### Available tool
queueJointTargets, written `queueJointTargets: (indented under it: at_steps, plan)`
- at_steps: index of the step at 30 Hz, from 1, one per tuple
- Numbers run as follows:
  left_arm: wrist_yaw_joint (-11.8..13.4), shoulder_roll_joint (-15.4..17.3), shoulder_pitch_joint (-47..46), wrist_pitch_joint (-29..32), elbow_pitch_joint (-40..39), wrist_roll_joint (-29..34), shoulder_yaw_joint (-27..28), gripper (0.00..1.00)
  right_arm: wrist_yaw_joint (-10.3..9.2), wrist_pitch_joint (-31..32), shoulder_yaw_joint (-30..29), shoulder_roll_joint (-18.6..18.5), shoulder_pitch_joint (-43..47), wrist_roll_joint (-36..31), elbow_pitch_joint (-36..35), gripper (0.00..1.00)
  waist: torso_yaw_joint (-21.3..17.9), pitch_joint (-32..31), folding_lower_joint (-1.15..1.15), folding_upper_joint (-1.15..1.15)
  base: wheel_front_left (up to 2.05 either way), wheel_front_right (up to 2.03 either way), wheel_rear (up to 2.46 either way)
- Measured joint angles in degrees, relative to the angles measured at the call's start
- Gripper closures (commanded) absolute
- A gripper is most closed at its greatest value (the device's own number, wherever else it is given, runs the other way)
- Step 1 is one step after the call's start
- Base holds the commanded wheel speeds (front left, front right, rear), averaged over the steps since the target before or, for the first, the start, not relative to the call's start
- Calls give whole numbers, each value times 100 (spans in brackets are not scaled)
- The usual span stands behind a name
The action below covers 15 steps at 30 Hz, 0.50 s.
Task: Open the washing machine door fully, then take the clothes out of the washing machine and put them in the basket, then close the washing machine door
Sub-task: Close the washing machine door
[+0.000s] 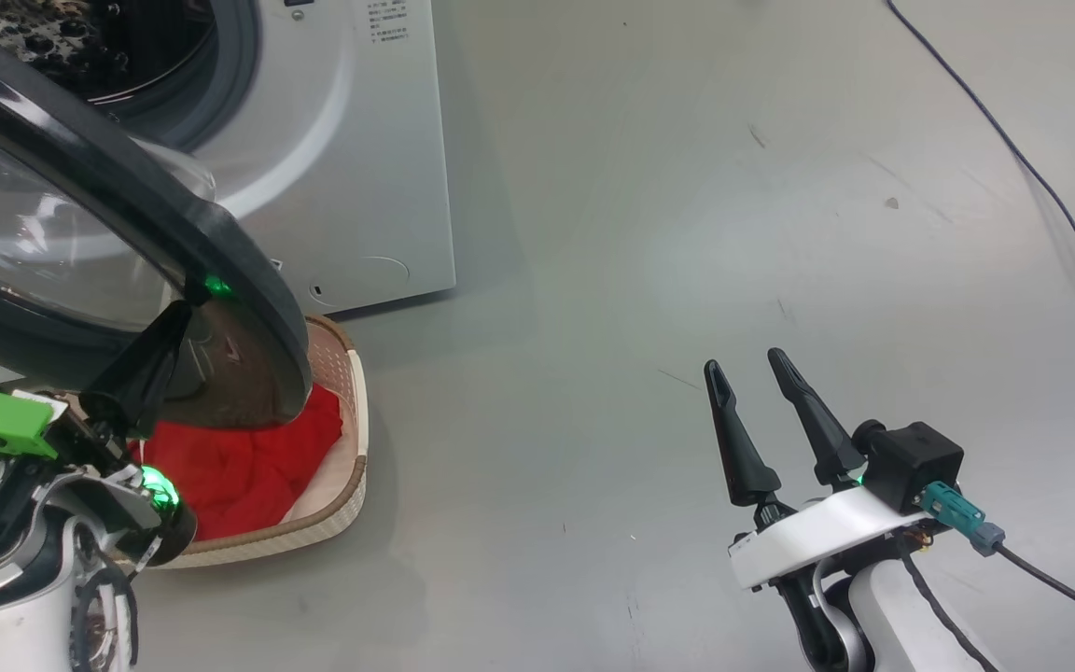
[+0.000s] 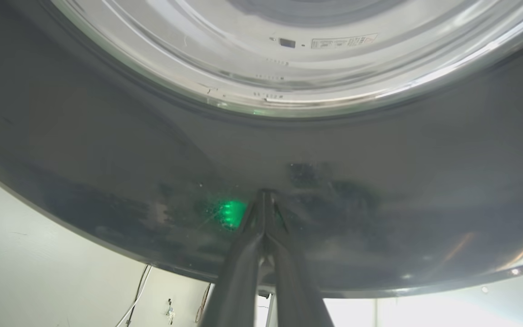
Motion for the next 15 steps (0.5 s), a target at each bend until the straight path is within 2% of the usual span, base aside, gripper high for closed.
queueJointTargets:
  at_steps: [15]
  plan:
    - [0, -21, -520, -709, 522, -21, -364, 100, -57, 0, 21, 12, -10, 105, -57, 0, -298, 122, 0, 0, 0, 0, 0]
